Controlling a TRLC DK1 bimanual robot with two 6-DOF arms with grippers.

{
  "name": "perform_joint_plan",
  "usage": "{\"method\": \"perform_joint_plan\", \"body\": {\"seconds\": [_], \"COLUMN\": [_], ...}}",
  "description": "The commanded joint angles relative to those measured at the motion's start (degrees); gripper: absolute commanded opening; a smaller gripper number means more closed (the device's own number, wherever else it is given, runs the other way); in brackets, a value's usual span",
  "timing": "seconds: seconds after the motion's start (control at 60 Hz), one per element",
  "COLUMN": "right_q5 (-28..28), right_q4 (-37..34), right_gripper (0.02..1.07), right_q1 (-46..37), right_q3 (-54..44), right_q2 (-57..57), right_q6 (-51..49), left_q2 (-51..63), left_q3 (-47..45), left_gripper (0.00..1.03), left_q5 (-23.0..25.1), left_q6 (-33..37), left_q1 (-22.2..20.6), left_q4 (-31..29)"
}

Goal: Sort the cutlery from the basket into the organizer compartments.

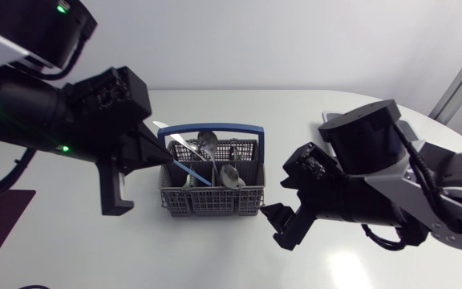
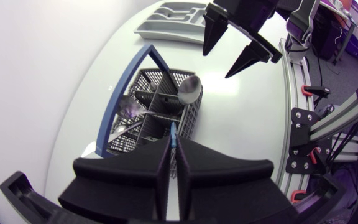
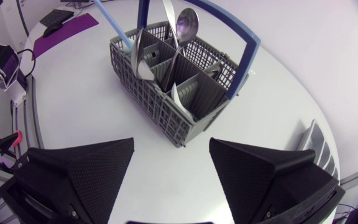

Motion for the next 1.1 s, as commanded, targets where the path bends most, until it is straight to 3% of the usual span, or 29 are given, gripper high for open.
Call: {"method": "perform_joint_plan", "body": {"seconds": [0.0,0.217,0.45,0.633,0.9,1.083], "right_q5": [0.3,1.5,1.8,1.8,1.7,2.5], "right_q4": [0.4,0.3,1.1,1.9,2.0,0.4], "right_gripper": [0.89,0.89,0.89,0.89,0.89,0.89], "right_q1": [0.9,4.5,9.3,9.6,10.0,11.2], "right_q3": [0.8,3.1,5.7,6.2,6.2,5.4], "right_q2": [-1.5,-4.8,-5.3,-5.3,-7.9,-13.3], "right_q6": [-0.9,-4.0,-6.2,-7.3,-8.2,-9.2], "left_q2": [-2.6,-5.2,-5.9,-8.4,-12.1,-11.8], "left_q3": [3.7,3.8,-2.6,-1.8,5.3,5.3], "left_gripper": [0.04,0.03,0.04,0.03,0.03,0.03], "left_q5": [-0.1,2.9,11.1,11.3,11.3,11.4], "left_q6": [-1.9,-7.2,-13.4,-14.1,-14.5,-18.4], "left_q1": [-1.0,-2.0,0.0,0.6,1.6,-3.4], "left_q4": [-2.2,-2.9,4.8,5.5,0.8,1.0]}}
